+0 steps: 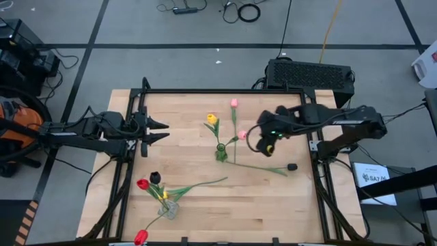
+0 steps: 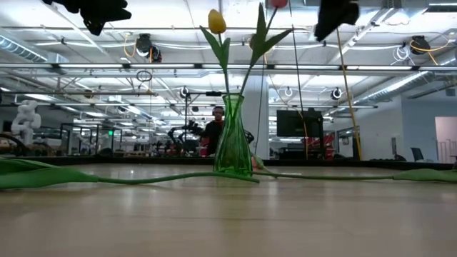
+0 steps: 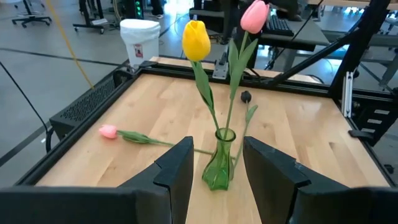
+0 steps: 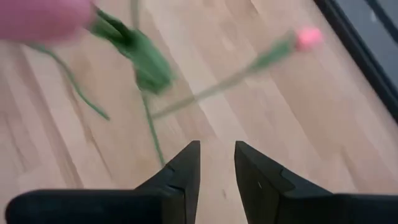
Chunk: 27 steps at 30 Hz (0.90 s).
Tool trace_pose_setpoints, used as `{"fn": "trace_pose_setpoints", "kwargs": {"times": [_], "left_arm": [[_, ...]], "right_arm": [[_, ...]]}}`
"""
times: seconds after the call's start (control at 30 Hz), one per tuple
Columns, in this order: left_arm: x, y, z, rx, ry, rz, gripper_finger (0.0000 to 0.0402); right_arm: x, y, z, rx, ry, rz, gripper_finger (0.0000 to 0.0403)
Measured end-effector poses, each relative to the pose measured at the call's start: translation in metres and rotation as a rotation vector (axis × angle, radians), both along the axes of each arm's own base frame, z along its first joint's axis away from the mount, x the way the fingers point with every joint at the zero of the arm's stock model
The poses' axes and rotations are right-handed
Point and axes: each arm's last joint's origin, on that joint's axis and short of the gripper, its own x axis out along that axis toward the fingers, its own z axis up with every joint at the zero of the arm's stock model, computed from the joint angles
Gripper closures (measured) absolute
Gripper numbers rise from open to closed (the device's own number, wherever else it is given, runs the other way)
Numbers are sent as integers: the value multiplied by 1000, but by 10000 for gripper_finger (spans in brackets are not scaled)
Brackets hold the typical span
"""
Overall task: Sort flowers into vase by color
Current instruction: Put the pink tulip into the green vase
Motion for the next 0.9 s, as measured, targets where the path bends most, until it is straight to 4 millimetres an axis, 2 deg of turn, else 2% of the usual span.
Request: {"fn": "trace_pose_setpoints", "kwargs": {"times": [0.3,0.43,0.53,0.67,0.8,0.9], "left_arm": [[0,0,0,-4,-5,-12,256],[0,0,0,-4,-4,-13,256],[0,0,0,-4,-5,-13,256],[0,0,0,-4,-5,-13,256],[0,0,0,-4,-5,-13,256],[0,0,0,-4,-5,-13,256]], "right_arm": [[-74,-5,23,-9,14,-346,325],[-101,-7,18,50,-29,-500,335],[-114,-8,0,102,-60,-613,342],[-120,-8,-40,182,-77,-787,349],[-107,-7,-88,220,-147,-854,351],[-89,-10,-123,218,-281,-858,347]]}}
